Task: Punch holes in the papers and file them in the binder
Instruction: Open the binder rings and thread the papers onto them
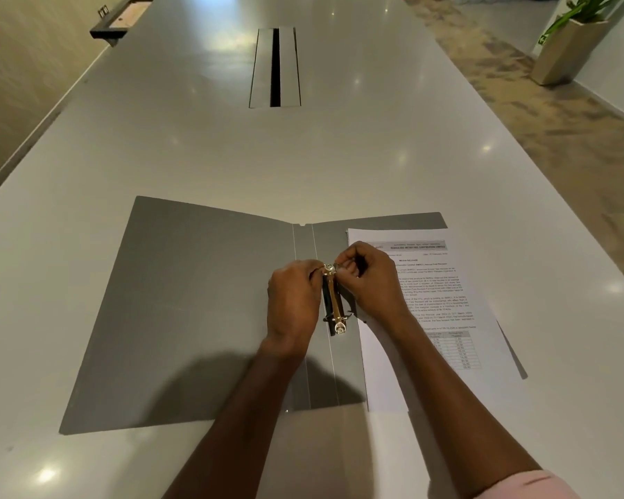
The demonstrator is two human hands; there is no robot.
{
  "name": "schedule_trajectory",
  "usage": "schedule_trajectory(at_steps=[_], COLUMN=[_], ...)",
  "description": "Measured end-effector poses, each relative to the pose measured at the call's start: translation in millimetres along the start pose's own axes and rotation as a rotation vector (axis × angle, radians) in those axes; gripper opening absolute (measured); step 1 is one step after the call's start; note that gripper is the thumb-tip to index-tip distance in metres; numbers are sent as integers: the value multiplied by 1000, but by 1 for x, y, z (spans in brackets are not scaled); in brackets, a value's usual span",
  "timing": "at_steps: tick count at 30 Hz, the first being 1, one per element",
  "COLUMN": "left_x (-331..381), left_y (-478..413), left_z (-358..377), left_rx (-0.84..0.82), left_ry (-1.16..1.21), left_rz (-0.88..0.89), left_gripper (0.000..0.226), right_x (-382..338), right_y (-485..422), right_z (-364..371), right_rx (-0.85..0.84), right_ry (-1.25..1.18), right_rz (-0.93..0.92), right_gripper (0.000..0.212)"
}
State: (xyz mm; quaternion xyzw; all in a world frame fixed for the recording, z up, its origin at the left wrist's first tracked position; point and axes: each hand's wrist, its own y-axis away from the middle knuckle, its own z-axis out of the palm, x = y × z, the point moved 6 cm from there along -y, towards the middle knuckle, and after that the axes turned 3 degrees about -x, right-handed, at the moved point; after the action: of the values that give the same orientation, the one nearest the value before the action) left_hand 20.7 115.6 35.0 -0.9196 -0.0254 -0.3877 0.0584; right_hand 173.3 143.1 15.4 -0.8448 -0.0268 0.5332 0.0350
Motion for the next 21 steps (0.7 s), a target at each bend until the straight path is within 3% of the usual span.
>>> schedule_trajectory(at_steps=[5,11,16,21], left_x=[6,23,41,52], left_y=[-1,-8,-29,-65], left_z=[-3,-7,-1,26], left_rx=[-57,-85,-110,-289], left_ry=[9,-36,28,55], left_rz=[-13,-44,-46,-61], left_gripper=[13,32,34,34], right_x=[-9,-14,22,35], right_y=[1,19,53,64], right_z=[-5,-48,-58,-48], right_rx=[-82,121,80,55], right_ry=[17,175,402,422], right_rz=[-23,-107,-9,42], right_gripper=[26,26,38,43])
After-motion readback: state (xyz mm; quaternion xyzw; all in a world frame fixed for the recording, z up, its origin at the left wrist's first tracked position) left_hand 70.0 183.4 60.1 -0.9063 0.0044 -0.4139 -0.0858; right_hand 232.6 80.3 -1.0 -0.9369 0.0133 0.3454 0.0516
